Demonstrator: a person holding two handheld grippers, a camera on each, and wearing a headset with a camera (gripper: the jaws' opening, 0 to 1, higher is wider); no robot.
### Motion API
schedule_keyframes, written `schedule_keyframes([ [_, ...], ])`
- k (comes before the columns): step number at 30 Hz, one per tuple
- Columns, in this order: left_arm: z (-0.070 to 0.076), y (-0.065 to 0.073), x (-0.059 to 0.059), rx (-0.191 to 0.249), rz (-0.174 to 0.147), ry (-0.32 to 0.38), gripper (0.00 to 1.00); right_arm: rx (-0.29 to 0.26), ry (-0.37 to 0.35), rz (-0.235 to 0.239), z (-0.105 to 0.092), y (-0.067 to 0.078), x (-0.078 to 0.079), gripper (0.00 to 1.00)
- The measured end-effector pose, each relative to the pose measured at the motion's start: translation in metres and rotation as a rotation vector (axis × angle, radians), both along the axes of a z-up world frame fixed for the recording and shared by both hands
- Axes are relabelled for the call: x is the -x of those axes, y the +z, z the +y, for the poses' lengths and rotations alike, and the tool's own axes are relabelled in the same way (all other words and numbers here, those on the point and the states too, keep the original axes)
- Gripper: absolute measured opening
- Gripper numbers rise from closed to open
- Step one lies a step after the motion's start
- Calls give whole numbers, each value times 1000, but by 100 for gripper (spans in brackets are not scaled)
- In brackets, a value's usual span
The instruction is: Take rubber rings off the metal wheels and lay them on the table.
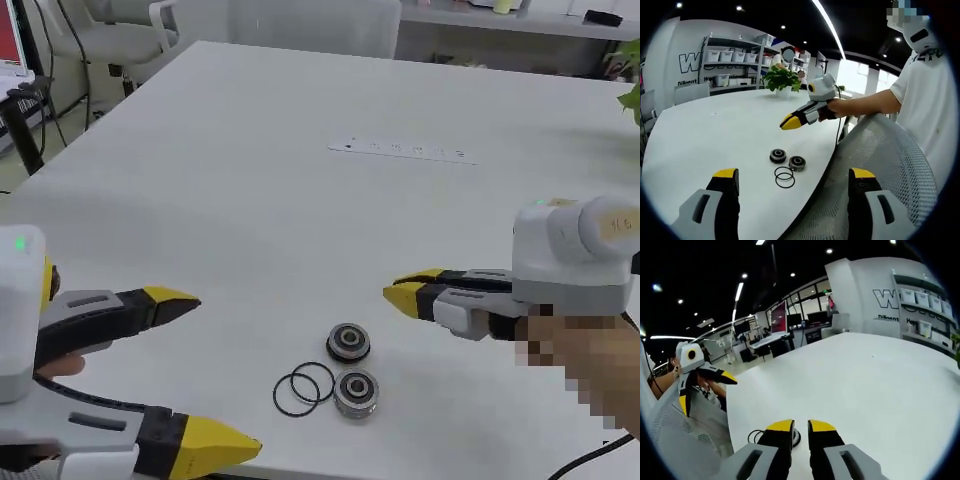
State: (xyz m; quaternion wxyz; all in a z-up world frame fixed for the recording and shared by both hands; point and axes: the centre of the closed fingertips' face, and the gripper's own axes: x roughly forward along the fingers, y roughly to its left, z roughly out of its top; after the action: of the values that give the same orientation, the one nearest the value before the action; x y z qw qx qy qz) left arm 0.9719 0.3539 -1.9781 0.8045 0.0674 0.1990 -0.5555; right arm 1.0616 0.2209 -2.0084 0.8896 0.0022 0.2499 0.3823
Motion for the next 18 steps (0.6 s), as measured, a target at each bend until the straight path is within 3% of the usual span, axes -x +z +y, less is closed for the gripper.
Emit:
schedule_keyframes([
  [5,1,2,-1,-31,-37,-11,85,9,7,10,-1,-4,1,9],
  [8,5,2,-3,-47,-28,-9,82,10,12,16,0,-6,3,9],
  [13,3,14,-8,-46,-53,-19,81,17,18,28,0,-10,4,10],
  [18,-3,22,-12,-79,-71,-59,81,21,22,33,-1,-13,5,10],
])
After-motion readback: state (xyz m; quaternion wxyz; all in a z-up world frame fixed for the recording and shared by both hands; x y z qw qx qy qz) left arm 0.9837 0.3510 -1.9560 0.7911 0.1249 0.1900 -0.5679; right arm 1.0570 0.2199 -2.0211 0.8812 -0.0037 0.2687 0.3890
